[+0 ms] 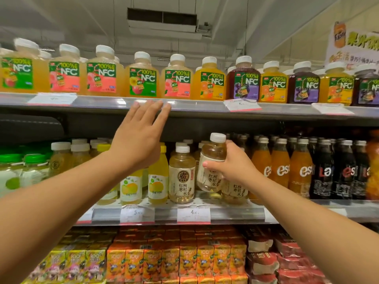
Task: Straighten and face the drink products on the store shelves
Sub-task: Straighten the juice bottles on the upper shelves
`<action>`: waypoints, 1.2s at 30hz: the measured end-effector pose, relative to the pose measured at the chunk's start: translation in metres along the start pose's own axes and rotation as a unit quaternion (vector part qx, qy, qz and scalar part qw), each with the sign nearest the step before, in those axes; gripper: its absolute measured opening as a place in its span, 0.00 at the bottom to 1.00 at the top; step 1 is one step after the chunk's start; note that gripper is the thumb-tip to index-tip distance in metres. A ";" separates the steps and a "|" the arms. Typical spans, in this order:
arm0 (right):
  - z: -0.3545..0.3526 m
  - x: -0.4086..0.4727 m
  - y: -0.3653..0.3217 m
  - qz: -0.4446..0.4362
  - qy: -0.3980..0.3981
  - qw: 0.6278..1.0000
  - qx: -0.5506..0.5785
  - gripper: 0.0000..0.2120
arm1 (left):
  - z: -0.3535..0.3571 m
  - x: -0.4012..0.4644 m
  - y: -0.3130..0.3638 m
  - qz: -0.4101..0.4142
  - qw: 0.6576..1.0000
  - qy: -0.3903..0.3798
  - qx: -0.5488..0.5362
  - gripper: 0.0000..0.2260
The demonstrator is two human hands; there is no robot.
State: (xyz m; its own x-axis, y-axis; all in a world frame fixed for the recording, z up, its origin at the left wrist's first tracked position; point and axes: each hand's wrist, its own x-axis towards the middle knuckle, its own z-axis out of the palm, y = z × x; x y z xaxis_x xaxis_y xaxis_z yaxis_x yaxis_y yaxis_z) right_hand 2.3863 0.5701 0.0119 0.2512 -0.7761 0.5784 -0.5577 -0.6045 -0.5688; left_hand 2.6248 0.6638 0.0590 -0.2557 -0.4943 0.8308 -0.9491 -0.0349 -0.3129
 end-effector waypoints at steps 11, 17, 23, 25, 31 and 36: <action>0.028 0.004 0.009 0.078 -0.051 0.991 -0.092 0.46 | 0.017 0.000 0.007 -0.023 0.999 0.048 -0.003 0.40; 0.032 0.003 0.010 0.068 -0.047 0.992 -0.095 0.49 | 0.015 -0.001 0.007 -0.028 0.999 0.037 0.006 0.42; 0.025 0.009 0.006 0.087 -0.066 0.984 -0.143 0.49 | 0.012 0.001 0.005 -0.025 0.999 0.037 0.012 0.41; 0.024 0.010 0.005 0.089 -0.066 0.979 -0.172 0.51 | 0.014 0.001 0.004 -0.021 0.999 0.050 0.009 0.41; 0.017 -0.006 -0.005 0.062 -0.077 0.979 -0.180 0.55 | 0.014 0.009 0.003 -0.024 0.996 0.085 0.015 0.38; -0.043 -0.020 -0.021 -0.133 0.123 0.968 -0.175 0.22 | 0.003 0.029 0.016 -0.042 0.996 0.064 0.051 0.34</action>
State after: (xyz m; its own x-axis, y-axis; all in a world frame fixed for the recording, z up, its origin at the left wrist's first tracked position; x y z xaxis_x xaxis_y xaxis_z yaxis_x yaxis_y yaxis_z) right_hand 2.3587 0.6058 0.0372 0.2514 -0.5093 0.8231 -0.7442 -0.6454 -0.1721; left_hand 2.6028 0.6460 0.0769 -0.2038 -0.3706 0.9061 -0.9460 -0.1636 -0.2797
